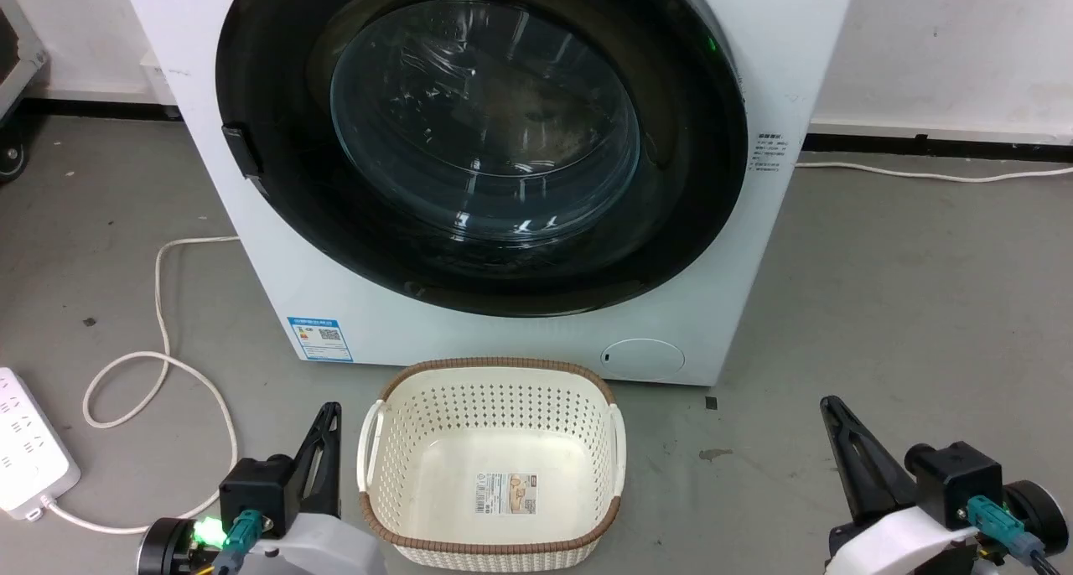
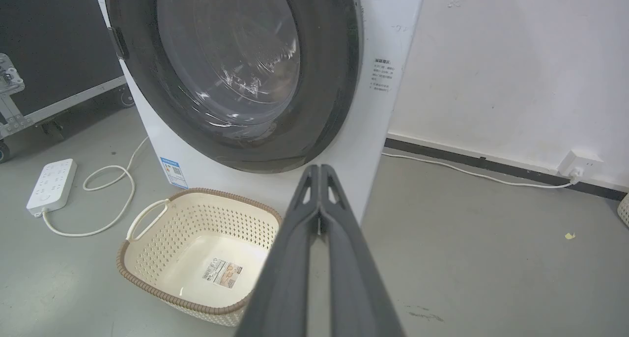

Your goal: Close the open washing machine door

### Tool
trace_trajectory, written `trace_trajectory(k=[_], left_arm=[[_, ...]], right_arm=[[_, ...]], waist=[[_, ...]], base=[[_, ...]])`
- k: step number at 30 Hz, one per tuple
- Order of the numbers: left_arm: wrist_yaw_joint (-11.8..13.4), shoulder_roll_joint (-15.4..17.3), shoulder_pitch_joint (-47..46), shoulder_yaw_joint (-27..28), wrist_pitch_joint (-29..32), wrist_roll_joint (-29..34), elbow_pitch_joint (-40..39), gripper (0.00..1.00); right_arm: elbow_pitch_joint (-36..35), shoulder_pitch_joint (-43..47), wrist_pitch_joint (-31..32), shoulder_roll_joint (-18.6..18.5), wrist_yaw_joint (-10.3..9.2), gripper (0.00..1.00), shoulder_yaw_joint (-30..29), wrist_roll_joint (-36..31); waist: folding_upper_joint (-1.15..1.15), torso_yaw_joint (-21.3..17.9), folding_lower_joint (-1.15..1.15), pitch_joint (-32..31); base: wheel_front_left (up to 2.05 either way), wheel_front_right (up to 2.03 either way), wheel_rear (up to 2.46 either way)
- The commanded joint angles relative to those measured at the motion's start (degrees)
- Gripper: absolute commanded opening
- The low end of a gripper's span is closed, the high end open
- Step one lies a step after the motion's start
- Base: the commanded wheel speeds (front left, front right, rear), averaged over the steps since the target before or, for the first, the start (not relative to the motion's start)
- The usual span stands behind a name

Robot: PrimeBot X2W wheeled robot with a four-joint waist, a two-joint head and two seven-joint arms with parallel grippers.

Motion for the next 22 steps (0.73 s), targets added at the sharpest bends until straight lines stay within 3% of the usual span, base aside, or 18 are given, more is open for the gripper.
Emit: trace_trajectory(k=[1, 22], left_arm=[[0.4, -0.1, -0.8, 0.3, 0.4, 0.6, -0.3, 0.0], [1.4, -0.4, -1.4, 0.7, 2.5, 1.6, -1.4, 0.0]], right_arm=[[-0.4, -0.8, 0.4, 0.3, -0.03, 0.0, 0.1, -0.1], [-0.7, -1.5, 2.6, 0.3, -0.04, 0.0, 0.6, -0.1]], waist=[[0.0, 0.0, 0.0, 0.0], [0.0, 0.0, 0.0, 0.2]], base=[[0.0, 0.0, 0.0], [0.0, 0.0, 0.0]])
